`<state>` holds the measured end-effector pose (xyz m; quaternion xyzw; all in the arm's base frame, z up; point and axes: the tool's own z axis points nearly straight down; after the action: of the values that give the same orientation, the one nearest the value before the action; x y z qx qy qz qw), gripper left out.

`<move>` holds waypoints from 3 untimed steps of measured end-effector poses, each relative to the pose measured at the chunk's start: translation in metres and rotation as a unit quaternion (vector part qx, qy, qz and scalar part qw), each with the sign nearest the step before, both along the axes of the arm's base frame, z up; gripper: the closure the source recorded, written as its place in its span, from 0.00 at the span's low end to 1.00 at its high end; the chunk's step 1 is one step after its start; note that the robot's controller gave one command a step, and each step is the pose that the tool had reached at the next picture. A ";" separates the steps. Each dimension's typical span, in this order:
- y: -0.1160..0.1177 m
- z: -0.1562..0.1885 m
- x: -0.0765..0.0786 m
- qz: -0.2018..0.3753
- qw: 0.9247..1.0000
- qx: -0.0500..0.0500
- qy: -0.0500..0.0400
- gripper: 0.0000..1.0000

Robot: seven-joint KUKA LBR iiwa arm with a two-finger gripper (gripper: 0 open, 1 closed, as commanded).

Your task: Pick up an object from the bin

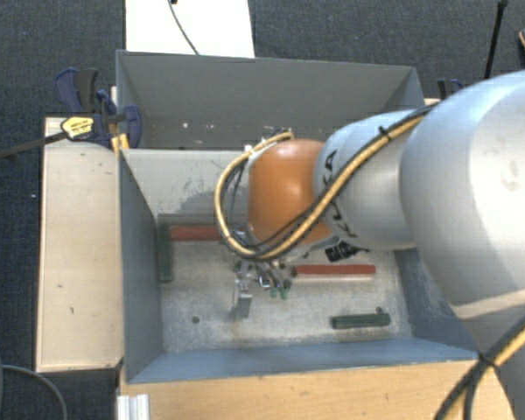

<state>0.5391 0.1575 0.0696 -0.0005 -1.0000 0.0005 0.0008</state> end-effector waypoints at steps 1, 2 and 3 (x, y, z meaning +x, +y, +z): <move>-0.053 0.001 0.032 -0.083 0.997 0.000 -0.004 0.00; -0.051 0.001 0.031 -0.084 0.996 0.002 -0.003 1.00; -0.080 0.128 0.023 -0.056 0.998 0.001 -0.006 1.00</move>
Offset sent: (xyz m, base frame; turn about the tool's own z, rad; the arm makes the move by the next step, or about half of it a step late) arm 0.0301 -0.0509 0.0004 0.1654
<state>0.5624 0.0776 0.1979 -0.0566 -0.9984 -0.0004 -0.0051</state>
